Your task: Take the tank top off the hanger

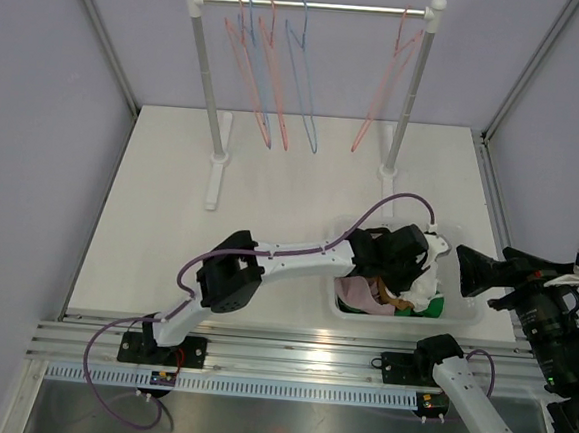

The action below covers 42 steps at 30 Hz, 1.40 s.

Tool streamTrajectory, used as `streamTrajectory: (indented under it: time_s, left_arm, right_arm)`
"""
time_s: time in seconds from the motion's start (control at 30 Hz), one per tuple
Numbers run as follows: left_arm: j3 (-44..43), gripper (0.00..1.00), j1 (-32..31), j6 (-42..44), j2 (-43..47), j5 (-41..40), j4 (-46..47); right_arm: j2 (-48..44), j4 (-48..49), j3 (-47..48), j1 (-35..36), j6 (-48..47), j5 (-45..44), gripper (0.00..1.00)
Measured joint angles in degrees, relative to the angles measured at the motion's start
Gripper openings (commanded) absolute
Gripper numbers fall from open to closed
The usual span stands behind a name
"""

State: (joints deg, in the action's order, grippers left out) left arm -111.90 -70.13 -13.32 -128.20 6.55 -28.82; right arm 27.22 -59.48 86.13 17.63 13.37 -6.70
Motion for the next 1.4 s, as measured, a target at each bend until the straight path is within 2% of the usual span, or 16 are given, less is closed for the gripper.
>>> streamTrajectory:
  time_s: [0.03,0.1,0.17,0.27,0.37,0.4,0.43,0.47,0.6,0.77,0.97,1.1,1.2,1.3,1.4]
  left_arm:
    - [0.68,0.11,-0.24,-0.33,-0.17,0.39,0.81]
    - [1.42,0.41,-0.79,-0.44,0.37,0.09,1.55]
    - [1.44,0.60,-1.18,-0.70,1.64,-0.17,1.57]
    - [1.42,0.72,-1.46,-0.81,4.76,-1.22,1.31]
    - [1.46,0.76,-1.42,-1.01,8.92,-3.21,1.38]
    - [1.86,0.82,-1.40,-1.09,10.82,-4.13,1.81]
    - [2.64,0.95,-1.36,-1.07,13.09,-4.94,2.58]
    - [3.82,0.99,-1.31,-1.01,15.91,-5.81,3.78]
    - [9.94,0.99,-1.25,-1.64,28.61,-11.96,7.41]
    - [14.64,0.99,-1.25,-1.57,41.00,-26.51,8.28]
    - [22.97,0.99,1.97,-3.19,51.21,-41.70,0.83]
    - [30.64,0.99,9.27,-6.21,58.69,-44.96,-6.49]
    - [35.98,0.99,17.29,-8.76,66.55,-46.01,-11.93]
    - [38.95,0.99,24.92,-10.34,74.86,-46.18,-17.22]
    - [40.09,0.99,29.92,-10.73,82.25,-47.08,-22.21]
  right_arm:
    - [0.00,0.00,-0.42,0.00,0.00,0.28,1.00]
    - [0.13,-0.24,-0.72,0.00,-0.02,0.35,0.99]
    - [0.28,-0.22,-0.68,0.00,-0.11,0.33,1.00]
    - [0.79,-0.33,-0.55,0.00,-0.22,0.17,1.00]
    - [2.05,-0.42,-0.17,0.00,-0.52,-0.39,0.99]
    - [2.49,-0.42,-0.04,0.00,-0.63,-0.76,1.00]
    - [2.95,-0.50,0.20,0.00,-0.76,-1.25,1.00]
    - [3.45,-0.61,0.59,0.00,-0.87,-1.53,0.99]
    - [5.20,-1.46,2.38,0.00,-1.33,-3.26,0.99]
    - [6.38,-2.56,2.71,0.00,-1.88,-3.37,1.00]
    - [6.43,-3.67,0.44,0.00,-2.64,-4.26,1.00]
    - [6.29,-4.92,-1.92,0.00,-2.67,-4.92,0.99]
    - [5.46,-6.01,-4.52,0.00,-2.62,-5.81,1.00]
    - [4.66,-7.19,-6.78,0.00,-2.58,-6.54,0.99]
    - [3.93,-8.28,-7.58,0.00,-2.36,-7.61,1.00]
